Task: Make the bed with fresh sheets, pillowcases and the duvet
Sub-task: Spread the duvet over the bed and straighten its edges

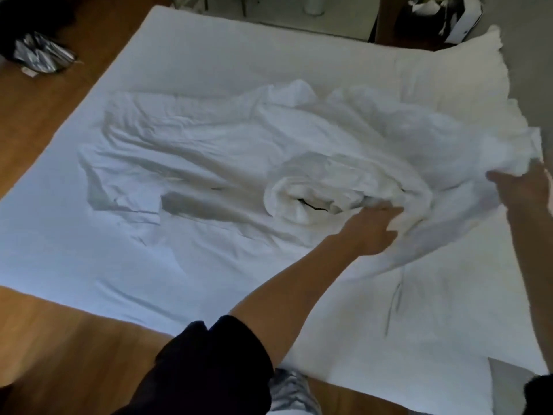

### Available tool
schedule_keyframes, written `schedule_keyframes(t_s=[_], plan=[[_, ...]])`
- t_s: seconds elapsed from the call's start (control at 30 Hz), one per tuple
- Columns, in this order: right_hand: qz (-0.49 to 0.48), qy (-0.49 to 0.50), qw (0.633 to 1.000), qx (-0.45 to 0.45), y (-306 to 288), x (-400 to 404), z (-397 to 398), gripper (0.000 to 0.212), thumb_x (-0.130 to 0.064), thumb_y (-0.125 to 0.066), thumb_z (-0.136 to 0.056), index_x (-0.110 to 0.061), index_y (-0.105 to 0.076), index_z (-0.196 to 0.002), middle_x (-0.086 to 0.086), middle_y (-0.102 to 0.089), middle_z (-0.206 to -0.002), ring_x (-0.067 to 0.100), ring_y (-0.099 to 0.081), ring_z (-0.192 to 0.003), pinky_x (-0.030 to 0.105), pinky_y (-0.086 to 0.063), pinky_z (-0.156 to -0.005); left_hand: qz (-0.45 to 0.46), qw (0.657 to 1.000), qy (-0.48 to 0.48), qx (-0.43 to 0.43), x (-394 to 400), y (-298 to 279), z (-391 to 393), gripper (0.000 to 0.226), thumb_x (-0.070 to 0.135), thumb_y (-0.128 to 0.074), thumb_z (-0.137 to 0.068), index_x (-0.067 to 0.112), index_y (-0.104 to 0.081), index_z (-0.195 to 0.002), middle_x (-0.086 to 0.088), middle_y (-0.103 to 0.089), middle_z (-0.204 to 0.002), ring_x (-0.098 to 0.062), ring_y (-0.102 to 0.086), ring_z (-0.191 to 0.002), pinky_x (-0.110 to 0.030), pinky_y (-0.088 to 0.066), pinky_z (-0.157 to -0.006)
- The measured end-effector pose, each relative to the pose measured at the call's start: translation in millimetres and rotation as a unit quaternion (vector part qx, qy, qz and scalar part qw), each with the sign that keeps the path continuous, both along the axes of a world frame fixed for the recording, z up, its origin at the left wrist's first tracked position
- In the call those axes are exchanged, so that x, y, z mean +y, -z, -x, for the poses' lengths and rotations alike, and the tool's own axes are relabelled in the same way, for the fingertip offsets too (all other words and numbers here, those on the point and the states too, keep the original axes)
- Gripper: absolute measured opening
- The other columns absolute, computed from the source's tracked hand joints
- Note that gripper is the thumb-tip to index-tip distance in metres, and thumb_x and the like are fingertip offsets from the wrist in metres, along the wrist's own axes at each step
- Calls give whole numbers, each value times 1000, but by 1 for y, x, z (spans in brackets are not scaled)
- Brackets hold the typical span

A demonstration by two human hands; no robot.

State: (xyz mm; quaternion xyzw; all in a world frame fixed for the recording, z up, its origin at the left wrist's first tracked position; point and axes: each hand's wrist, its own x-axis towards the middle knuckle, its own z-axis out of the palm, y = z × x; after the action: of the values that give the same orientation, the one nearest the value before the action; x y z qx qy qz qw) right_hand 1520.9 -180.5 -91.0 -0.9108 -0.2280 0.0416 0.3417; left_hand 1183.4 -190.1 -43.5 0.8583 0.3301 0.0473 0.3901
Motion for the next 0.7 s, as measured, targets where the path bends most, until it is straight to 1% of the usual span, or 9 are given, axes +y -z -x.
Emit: schedule_keyframes(t_s=[0.03, 0.07, 0.13, 0.23, 0.33, 0.4, 0.47, 0.57, 0.7], plan=[[63, -46, 996, 36, -8, -10, 38, 76, -28, -72, -82, -11, -33, -144, 20, -44, -141, 35, -45, -128, 45, -34, -108, 19, 1000, -9, 9, -4, 12, 14, 53, 20, -51, -97, 16, -34, -147, -8, -32, -154, -26, -28, -142, -42, -20, -115], [122, -77, 987, 65, -15, -23, 82, 69, -25, -70, -84, -4, -36, -141, 26, -44, -139, 38, -44, -127, 46, -33, -107, 37, 999, -25, 28, -8, 27, 33, 52, 21, -50, -98, 17, -35, -147, -7, -34, -153, -26, -29, -141, -40, -21, -115], [174, -136, 971, 88, -16, -41, 166, 60, -20, -65, -87, -2, -41, -139, 33, -46, -134, 43, -46, -123, 46, -36, -102, 65, 992, -70, 83, -11, 54, 87, 51, 24, -48, -99, 17, -34, -147, -6, -33, -153, -25, -31, -139, -35, -24, -112], [250, -228, 933, 122, 15, -42, 258, 57, -20, -60, -87, -5, -41, -140, 31, -43, -135, 43, -44, -124, 45, -37, -102, 81, 975, -160, 134, -6, 78, 181, 48, 26, -47, -99, 19, -37, -145, -3, -36, -151, -23, -37, -135, -33, -28, -110], [277, -308, 901, 128, 32, -39, 360, 56, -20, -59, -88, -8, -42, -139, 26, -42, -137, 40, -41, -125, 42, -36, -102, 108, 950, -246, 158, -5, 94, 287, 44, 27, -48, -99, 19, -43, -142, -4, -44, -146, -21, -44, -131, -31, -32, -108], [278, -360, 883, 119, 37, -34, 428, 52, -20, -57, -89, -10, -43, -138, 22, -41, -138, 38, -40, -126, 40, -36, -101, 125, 931, -305, 159, -6, 99, 360, 41, 26, -51, -97, 20, -48, -137, -4, -52, -138, -20, -52, -122, -33, -39, -104], [292, -387, 867, 113, 42, -26, 498, 49, -22, -54, -90, -12, -43, -137, 19, -41, -138, 35, -39, -127, 38, -37, -100, 146, 911, -353, 154, -12, 106, 437, 38, 24, -53, -96, 21, -52, -133, -2, -58, -131, -18, -57, -115, -32, -43, -99], [309, -422, 845, 111, 49, -18, 604, 49, -24, -52, -92, -10, -42, -138, 18, -42, -138, 35, -38, -127, 39, -37, -100, 165, 890, -394, 159, -23, 113, 551, 36, 24, -52, -96, 22, -53, -132, -1, -61, -129, -17, -59, -113, -31, -46, -97], [320, -469, 815, 115, 50, -14, 727, 47, -27, -52, -93, -13, -44, -137, 15, -43, -140, 31, -38, -129, 36, -36, -101, 188, 862, -433, 186, -50, 114, 684, 33, 24, -48, -99, 23, -52, -131, -1, -60, -128, -19, -61, -110, -31, -51, -90]])
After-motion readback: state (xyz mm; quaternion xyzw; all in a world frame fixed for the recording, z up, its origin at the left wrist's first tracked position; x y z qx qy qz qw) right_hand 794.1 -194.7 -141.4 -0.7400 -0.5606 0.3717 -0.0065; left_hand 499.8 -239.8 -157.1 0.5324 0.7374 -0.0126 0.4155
